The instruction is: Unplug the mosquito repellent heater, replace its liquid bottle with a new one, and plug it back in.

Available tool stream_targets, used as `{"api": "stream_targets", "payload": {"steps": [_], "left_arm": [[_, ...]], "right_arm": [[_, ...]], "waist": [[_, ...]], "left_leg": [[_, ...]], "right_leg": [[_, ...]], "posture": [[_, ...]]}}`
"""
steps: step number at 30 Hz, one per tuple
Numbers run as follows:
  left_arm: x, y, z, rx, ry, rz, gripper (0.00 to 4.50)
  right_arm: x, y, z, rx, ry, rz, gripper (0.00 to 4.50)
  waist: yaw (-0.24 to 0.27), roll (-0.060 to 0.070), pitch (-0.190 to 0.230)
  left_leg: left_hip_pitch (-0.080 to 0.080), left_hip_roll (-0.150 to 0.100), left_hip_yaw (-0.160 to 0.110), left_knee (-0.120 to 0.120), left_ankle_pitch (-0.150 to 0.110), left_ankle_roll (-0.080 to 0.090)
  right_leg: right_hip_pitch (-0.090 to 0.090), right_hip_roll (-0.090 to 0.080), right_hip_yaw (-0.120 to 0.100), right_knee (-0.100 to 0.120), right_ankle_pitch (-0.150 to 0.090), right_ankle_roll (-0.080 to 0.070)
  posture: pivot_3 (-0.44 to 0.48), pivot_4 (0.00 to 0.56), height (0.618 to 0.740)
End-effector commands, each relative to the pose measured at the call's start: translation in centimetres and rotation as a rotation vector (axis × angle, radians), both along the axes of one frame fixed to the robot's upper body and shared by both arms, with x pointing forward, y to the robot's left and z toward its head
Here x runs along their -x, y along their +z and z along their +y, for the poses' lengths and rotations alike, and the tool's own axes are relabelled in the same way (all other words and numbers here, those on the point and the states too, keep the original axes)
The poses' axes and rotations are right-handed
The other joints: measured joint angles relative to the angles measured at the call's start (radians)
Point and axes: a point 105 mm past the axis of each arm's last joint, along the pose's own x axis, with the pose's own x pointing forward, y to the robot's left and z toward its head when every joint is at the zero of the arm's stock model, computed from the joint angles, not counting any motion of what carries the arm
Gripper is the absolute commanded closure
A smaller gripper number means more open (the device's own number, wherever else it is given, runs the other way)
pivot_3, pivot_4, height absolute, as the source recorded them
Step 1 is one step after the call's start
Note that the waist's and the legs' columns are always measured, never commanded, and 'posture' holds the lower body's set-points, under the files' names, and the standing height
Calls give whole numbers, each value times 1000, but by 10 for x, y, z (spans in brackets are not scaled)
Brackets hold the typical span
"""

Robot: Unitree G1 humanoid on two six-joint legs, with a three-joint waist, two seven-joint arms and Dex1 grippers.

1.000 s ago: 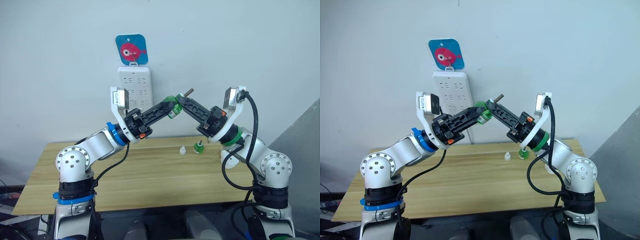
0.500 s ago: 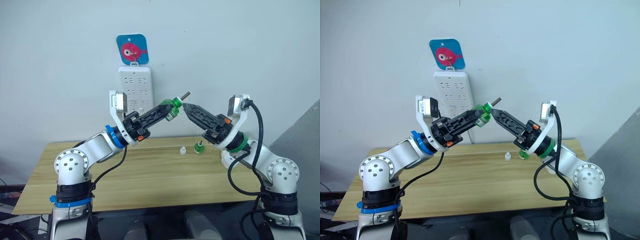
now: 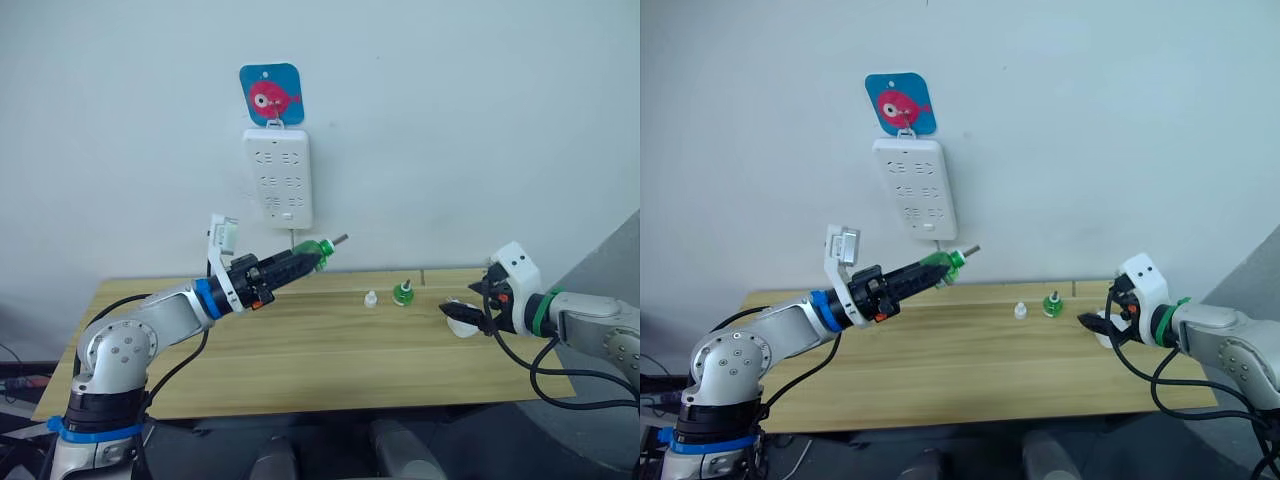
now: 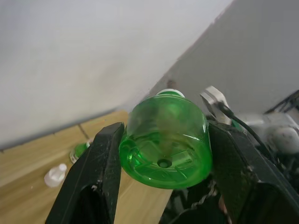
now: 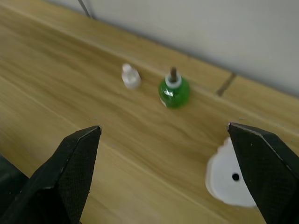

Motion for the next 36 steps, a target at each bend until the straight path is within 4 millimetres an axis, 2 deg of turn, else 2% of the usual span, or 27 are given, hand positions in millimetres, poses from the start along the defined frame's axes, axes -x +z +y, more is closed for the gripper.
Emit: {"api": "stream_targets", "payload": {"steps": [1,5,10,17,28,36], "left_arm": [[18,-2,-9,-93,-77,-115,2124],[32,-16,-15,-150,-128,-140,2124],[42,-25,-19,-177,-151,-159,2124],[45,-30,-22,-171,-142,-164,2124],[47,-35,-26,-160,-147,-166,2124],[47,-37,-28,-156,-159,-169,2124]], "right_arm": [[-20,-12,-21,222,-16,-52,0],[-28,-30,-30,274,-51,45,0],[-45,-34,-42,310,-97,81,0],[-53,-46,-54,362,-126,152,0],[-40,-63,-72,362,-189,297,0],[-43,-66,-75,346,-200,319,0]], "waist": [[3,-1,8],[19,-4,20],[43,-4,36],[73,-4,40],[75,-4,44],[74,-4,47]], "left_leg": [[0,0,2,0,0,0],[1,0,6,0,-1,1],[-2,1,6,0,-1,1],[-5,0,6,0,-2,3],[-6,0,6,0,-2,3],[-6,0,6,0,-2,3]], "right_leg": [[0,0,1,0,0,0],[-2,-1,6,0,1,1],[-5,-1,5,0,1,1],[-8,-2,4,0,1,2],[-8,-3,4,0,1,2],[-8,-3,4,0,1,2]], "posture": [[-103,149,711],[-77,160,711],[-46,173,711],[-19,181,711],[-14,179,711],[-17,181,711]]}}
